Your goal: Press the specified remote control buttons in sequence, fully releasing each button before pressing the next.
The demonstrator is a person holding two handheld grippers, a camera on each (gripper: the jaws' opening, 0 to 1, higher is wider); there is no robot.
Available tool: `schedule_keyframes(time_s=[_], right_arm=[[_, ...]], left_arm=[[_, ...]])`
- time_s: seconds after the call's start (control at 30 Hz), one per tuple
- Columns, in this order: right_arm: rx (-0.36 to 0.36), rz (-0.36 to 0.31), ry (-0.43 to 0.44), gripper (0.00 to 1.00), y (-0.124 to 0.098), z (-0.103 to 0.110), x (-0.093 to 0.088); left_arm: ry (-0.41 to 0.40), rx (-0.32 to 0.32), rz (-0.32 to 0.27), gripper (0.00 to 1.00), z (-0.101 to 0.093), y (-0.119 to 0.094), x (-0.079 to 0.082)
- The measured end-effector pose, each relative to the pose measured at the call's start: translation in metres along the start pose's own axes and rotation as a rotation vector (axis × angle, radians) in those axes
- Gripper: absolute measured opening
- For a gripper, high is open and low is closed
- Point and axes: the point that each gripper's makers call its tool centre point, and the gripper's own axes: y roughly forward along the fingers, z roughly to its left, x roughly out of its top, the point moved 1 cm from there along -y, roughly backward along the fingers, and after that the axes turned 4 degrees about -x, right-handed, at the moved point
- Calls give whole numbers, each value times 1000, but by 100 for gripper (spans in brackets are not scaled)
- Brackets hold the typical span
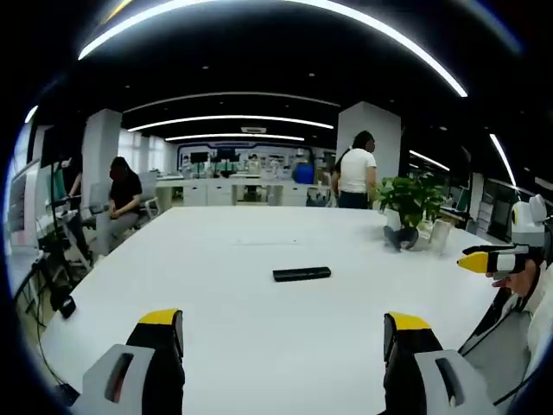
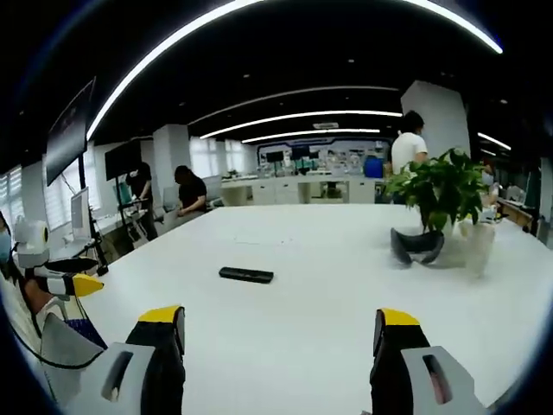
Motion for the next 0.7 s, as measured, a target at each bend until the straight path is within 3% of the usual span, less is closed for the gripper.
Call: schedule_keyframes(time_s=[0.07, 0.3, 0.7], right_arm=[[-11, -8, 3, 92, 0, -2, 1], [-28, -24, 14, 99, -2, -6, 1], [-7, 2, 9, 98, 0, -3, -4]], left_arm=[[-11, -15, -41, 99, -2, -2, 5], [-19, 9, -38, 99, 3, -5, 3], [-14, 21, -29, 99, 7, -8, 1]])
